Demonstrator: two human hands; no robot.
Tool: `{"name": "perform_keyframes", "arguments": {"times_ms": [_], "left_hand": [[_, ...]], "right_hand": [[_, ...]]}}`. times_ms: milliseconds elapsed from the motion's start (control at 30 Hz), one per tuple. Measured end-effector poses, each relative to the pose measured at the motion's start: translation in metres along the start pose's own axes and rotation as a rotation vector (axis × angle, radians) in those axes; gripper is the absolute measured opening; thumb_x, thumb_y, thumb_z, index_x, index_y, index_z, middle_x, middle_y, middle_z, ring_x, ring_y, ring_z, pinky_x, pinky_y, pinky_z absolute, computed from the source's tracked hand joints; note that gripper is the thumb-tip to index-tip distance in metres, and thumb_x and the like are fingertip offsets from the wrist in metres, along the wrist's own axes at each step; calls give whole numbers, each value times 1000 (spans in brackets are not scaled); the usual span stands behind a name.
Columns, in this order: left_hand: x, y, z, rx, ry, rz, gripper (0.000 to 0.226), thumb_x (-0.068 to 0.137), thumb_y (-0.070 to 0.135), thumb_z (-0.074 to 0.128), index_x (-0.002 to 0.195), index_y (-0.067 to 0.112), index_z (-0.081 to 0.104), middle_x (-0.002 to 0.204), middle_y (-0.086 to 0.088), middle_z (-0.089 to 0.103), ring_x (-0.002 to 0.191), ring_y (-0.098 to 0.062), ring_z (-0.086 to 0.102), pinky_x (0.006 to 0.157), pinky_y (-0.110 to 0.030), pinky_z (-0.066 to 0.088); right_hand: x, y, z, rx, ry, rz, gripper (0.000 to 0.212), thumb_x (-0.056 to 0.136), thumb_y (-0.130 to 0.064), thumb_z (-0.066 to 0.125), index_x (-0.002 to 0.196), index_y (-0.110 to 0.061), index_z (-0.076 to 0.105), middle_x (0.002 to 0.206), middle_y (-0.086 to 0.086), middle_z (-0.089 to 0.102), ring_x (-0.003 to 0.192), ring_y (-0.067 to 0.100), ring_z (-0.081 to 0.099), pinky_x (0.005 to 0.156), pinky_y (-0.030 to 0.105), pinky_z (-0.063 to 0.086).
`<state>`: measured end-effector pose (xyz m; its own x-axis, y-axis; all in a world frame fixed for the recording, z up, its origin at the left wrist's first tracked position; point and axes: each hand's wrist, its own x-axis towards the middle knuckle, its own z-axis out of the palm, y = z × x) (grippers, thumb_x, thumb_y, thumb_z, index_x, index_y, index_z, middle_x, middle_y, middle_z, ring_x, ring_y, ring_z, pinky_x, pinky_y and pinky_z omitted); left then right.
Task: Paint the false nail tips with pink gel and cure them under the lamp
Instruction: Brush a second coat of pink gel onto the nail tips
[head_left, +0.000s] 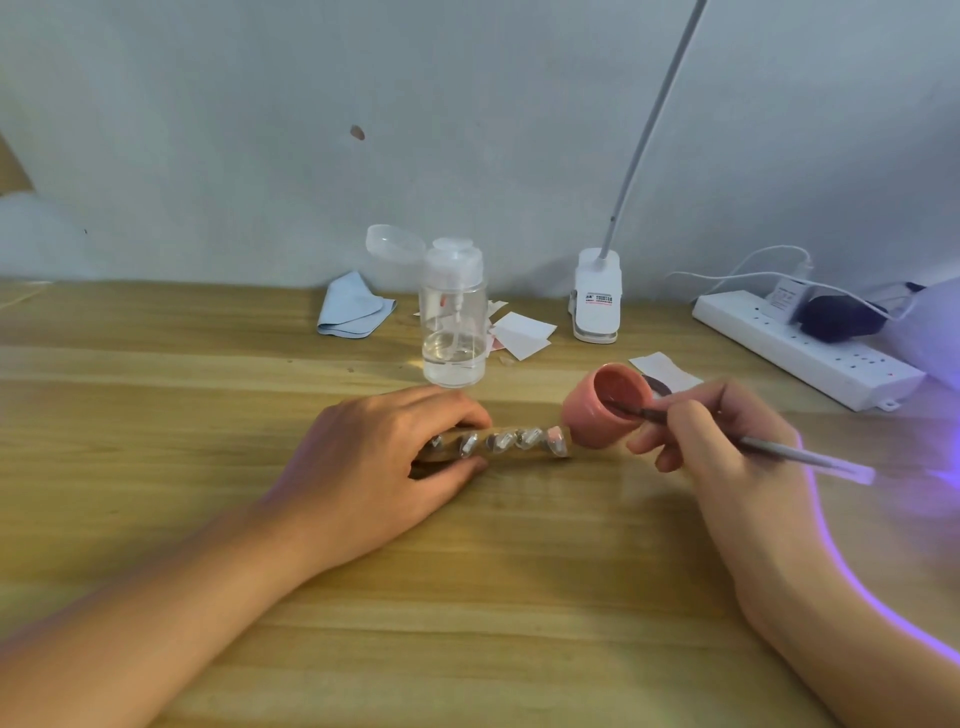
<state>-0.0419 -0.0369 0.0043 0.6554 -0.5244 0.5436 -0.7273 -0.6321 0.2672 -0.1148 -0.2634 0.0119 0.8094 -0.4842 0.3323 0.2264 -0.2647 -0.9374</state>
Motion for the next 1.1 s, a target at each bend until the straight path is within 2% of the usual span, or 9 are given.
{"name": "perform_keyframes", "arguments": {"times_ms": [100, 167, 400, 567, 667, 767, 867, 1033, 1100], "left_hand": [[0, 0, 0, 3, 2, 1, 22, 81, 39, 75, 101, 39, 66, 95, 29, 65, 79, 5, 60, 64, -25, 52], [0, 1, 0, 0, 3, 3, 22, 81, 39, 75, 101, 39, 66, 96, 29, 66, 79, 6, 60, 64, -24, 51], [0, 1, -1, -9, -5, 15, 21, 82, 37, 75, 101, 37, 67, 94, 27, 67, 78, 2, 63, 65, -29, 54], [0, 0, -1, 3, 8, 16, 22, 81, 38, 76, 101, 38, 66, 93, 27, 67, 76, 3, 61, 62, -27, 53], [0, -1, 1, 5, 10, 13, 22, 82, 39, 75, 101, 38, 66, 94, 27, 67, 77, 2, 62, 62, -28, 53], [-1, -2, 1, 8, 15, 10, 23, 82, 41, 76, 102, 38, 65, 95, 26, 67, 78, 2, 62, 63, -29, 53], [-1, -2, 1, 13, 9, 7, 23, 83, 42, 73, 103, 38, 65, 94, 25, 67, 78, 2, 61, 63, -29, 53], [-1, -1, 0, -6, 1, -1, 21, 84, 45, 69, 103, 38, 65, 93, 24, 67, 78, 0, 62, 65, -31, 53], [-1, -2, 0, -9, -6, 7, 20, 85, 42, 73, 102, 37, 65, 92, 24, 67, 77, -2, 62, 65, -32, 53]], "right_hand": [[1, 1, 1, 4, 8, 13, 12, 84, -9, 54, 79, -10, 64, 66, -1, 71, 54, 4, 54, 57, 21, 46], [1, 1, 1, -18, 4, 15, 12, 84, -10, 55, 79, -12, 66, 66, -2, 72, 54, 3, 52, 60, 29, 46], [1, 3, 3, -59, 2, 14, 12, 86, -11, 57, 82, -16, 68, 66, -3, 72, 56, 3, 54, 63, 34, 45], [2, 3, 2, 5, -14, -16, 16, 89, -5, 51, 85, -11, 66, 67, 2, 71, 61, 10, 55, 58, 21, 47], [-1, 0, 1, 73, -24, -61, 18, 93, -3, 45, 88, -5, 62, 70, 9, 72, 67, 24, 58, 66, 27, 48], [-5, -5, 1, 101, -79, -149, 20, 91, -3, 43, 91, -5, 63, 74, 7, 74, 68, 14, 64, 66, 19, 50], [-11, -10, 3, 166, -120, -193, 20, 81, -8, 46, 90, -4, 63, 74, 8, 74, 71, 15, 68, 68, 20, 53], [-14, -8, 8, 238, -154, -50, 7, 76, -9, 56, 75, -13, 62, 58, 10, 67, 56, 14, 62, 57, 19, 51], [-11, -5, 7, 256, -139, 13, 7, 82, -2, 58, 75, -4, 57, 57, 11, 67, 55, 15, 61, 57, 20, 52]]}}
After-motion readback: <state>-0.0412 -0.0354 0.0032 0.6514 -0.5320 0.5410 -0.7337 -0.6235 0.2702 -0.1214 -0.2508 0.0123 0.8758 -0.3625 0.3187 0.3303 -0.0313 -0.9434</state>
